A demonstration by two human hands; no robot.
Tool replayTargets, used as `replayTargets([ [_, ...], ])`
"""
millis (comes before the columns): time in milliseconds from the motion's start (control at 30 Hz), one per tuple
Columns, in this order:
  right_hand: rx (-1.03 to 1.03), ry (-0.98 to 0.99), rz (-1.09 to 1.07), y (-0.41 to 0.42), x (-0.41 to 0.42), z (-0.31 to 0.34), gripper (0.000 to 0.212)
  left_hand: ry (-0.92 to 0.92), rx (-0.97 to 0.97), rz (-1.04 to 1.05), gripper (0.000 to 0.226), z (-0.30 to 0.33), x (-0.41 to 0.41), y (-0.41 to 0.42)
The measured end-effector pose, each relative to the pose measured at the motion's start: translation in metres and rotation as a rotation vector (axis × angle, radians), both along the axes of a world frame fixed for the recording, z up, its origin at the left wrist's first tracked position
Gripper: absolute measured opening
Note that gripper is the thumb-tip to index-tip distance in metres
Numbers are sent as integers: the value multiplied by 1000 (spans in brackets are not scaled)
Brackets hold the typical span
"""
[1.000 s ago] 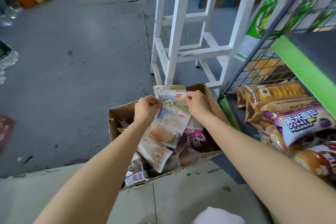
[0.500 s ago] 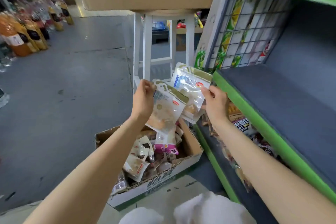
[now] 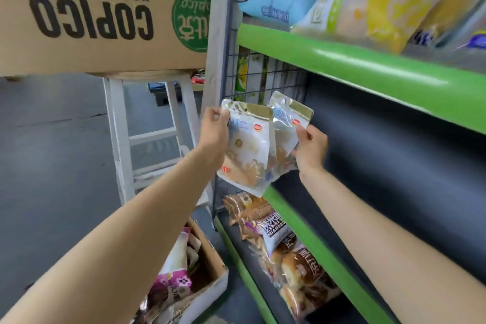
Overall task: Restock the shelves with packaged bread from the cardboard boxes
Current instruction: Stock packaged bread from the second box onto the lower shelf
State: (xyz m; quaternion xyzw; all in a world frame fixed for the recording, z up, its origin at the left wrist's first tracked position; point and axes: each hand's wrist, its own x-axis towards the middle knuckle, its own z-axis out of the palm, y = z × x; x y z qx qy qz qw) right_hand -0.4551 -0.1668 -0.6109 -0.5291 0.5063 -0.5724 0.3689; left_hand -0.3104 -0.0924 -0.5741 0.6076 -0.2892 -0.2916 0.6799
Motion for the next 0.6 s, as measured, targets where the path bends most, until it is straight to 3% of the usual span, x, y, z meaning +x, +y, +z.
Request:
replayTargets([
  [167, 57, 114, -110, -89, -12, -7, 20, -57, -52, -67, 26, 0, -14, -72],
  [300, 16, 242, -138, -162, -19, -4, 33, -154, -69, -98, 12, -10, -10, -118],
  [367, 9, 261, -144, -192, -19, -8, 36, -175, -69, -109, 15, -13, -6, -137],
  [467, 86, 244, -175, -212, -17, -20, 31, -168, -89, -129, 26, -16, -2, -160],
  [600, 200, 383, -149, -214, -21, -38, 30, -150, -77, -204, 27, -28, -2, -184],
])
